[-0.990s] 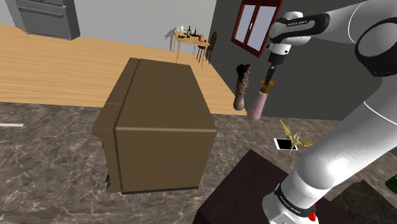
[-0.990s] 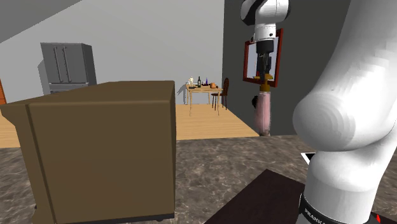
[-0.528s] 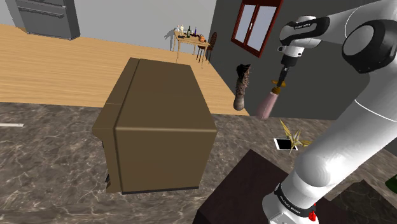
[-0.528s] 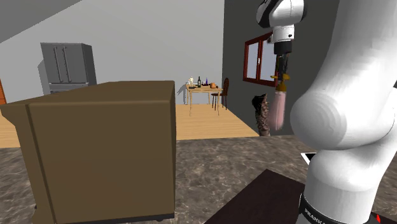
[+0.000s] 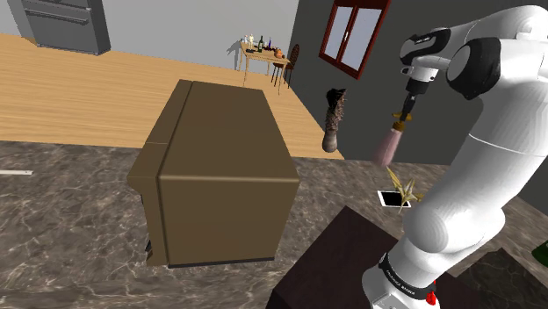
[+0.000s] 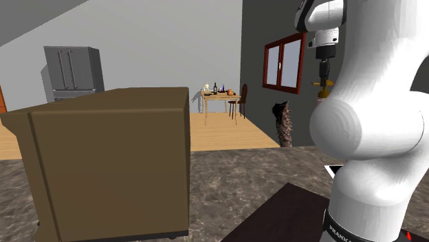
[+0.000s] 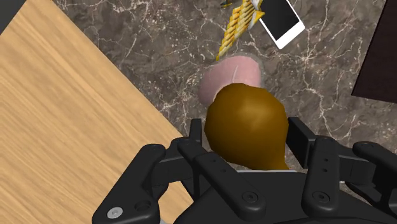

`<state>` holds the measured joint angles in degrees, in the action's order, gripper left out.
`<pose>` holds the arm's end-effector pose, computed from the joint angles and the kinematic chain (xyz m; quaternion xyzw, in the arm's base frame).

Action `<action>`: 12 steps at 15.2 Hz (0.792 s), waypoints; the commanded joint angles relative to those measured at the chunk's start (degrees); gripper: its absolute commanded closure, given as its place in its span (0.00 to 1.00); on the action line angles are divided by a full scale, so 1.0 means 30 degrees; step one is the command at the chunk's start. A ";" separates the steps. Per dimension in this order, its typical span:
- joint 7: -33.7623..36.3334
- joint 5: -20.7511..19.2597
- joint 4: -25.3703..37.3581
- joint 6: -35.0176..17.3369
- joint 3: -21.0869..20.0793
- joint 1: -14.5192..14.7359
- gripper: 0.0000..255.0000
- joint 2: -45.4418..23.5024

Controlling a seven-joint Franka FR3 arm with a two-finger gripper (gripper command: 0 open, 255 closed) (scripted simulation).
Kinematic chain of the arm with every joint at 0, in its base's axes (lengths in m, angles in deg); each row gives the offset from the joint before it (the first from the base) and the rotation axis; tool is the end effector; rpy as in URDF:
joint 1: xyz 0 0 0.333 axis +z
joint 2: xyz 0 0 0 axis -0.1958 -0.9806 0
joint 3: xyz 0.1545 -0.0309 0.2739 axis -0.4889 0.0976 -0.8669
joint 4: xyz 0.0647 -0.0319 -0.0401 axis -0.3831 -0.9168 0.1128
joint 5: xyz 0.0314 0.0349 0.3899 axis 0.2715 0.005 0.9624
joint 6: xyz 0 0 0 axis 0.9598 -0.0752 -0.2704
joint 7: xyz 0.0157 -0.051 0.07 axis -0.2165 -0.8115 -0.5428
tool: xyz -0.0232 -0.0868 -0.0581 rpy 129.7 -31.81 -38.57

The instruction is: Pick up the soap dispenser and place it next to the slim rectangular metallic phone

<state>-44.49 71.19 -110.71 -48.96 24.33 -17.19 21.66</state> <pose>0.2641 -0.5393 0.5289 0.9944 0.0973 -0.0359 0.0189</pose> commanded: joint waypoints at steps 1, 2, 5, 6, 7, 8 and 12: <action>-0.0198 0.0123 -0.0310 -0.0475 0.0035 -0.0109 1.00 -0.0178; -0.0192 0.0132 -0.0551 -0.0727 0.0028 -0.0104 1.00 -0.0193; -0.0185 0.0180 -0.1241 -0.1477 0.0009 -0.0098 1.00 -0.0268; -0.0187 0.0203 -0.1461 -0.1725 0.0002 -0.0099 1.00 -0.0304; -0.0191 0.0229 -0.1675 -0.1972 -0.0006 -0.0102 1.00 -0.0344; -0.0198 0.0258 -0.1885 -0.2218 -0.0013 -0.0105 1.00 -0.0389; -0.0247 0.0409 -0.2674 -0.3190 -0.0050 -0.0134 1.00 -0.0616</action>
<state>-45.22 72.28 -118.22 -57.80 24.22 -17.58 20.00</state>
